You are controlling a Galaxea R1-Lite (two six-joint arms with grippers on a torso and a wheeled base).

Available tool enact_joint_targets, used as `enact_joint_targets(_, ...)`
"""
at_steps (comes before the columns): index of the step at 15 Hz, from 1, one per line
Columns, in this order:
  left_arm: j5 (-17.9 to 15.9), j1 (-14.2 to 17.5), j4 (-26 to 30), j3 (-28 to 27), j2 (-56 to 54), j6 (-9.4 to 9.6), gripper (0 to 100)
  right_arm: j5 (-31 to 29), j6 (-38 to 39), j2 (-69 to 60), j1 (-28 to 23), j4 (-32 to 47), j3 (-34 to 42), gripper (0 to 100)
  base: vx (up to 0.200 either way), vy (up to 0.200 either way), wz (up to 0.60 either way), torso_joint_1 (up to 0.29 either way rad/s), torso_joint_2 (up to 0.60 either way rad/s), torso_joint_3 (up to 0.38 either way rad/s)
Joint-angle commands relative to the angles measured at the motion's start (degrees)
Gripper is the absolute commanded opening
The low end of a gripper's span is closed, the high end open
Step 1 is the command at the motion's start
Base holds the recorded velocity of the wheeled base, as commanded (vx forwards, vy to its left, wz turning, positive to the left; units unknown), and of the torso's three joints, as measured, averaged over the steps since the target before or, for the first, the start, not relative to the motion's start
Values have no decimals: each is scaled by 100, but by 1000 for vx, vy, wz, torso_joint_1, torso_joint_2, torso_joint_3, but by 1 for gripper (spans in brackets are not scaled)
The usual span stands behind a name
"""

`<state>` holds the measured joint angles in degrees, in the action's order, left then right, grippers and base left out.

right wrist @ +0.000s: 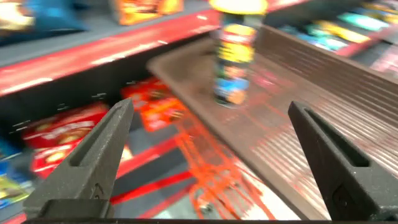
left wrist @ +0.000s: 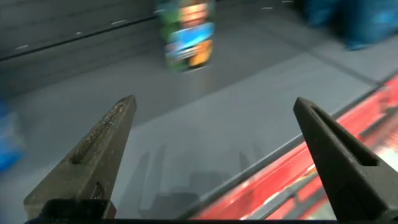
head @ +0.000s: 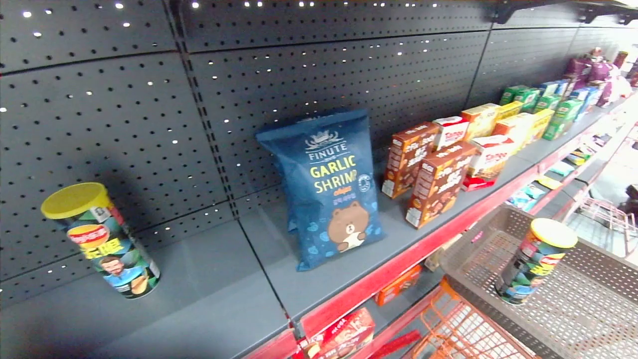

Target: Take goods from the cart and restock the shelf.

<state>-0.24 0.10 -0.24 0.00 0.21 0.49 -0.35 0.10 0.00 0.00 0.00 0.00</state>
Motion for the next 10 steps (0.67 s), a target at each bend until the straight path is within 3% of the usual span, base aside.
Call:
enact_joint_targets(1, -2, 8, -2, 0, -3, -5, 100, 0, -1, 0, 0, 0, 0, 100, 0, 0, -600, 7, 2, 2)
enact_joint_targets(3, -2, -1, 7, 0, 14, -5, 100, 0, -1, 0, 0, 0, 0, 100, 0, 0, -600, 5, -2, 5)
enact_joint_targets(10, -2, -1, 7, 0, 6, -5, 100, -9, 8, 0, 0, 0, 0, 100, 0, 0, 0, 0, 0, 0)
